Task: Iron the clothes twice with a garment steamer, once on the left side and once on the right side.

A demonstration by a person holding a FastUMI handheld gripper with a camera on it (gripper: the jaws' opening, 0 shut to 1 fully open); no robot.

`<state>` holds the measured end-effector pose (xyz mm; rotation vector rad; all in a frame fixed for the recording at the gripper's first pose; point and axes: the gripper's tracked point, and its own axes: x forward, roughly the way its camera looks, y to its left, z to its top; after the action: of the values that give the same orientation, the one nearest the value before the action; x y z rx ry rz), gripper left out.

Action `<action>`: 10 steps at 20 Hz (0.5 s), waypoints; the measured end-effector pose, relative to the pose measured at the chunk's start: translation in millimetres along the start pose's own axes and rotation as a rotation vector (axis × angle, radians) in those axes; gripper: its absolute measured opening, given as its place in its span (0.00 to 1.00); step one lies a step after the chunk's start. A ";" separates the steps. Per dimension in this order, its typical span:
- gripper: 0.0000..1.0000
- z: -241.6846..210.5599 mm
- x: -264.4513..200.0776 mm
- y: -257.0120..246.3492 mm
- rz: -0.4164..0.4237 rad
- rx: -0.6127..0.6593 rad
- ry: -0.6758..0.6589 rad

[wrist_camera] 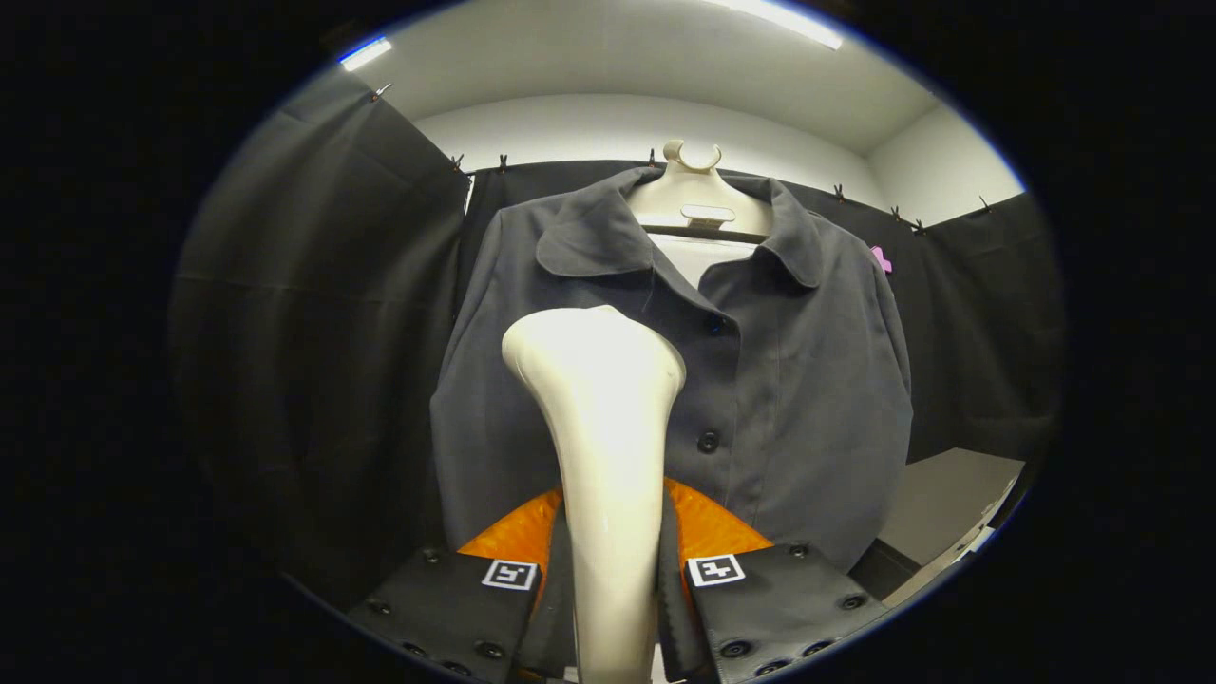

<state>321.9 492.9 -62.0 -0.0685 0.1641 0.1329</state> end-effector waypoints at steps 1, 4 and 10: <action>0.44 -3.7 -2.0 -0.3 0.003 -0.001 0.008; 0.44 -16.4 -7.4 -3.3 0.002 -0.006 0.031; 0.44 -44.0 -20.1 -5.1 0.001 -0.025 0.073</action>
<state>296.0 481.9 -101.7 -0.0981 0.2353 0.1333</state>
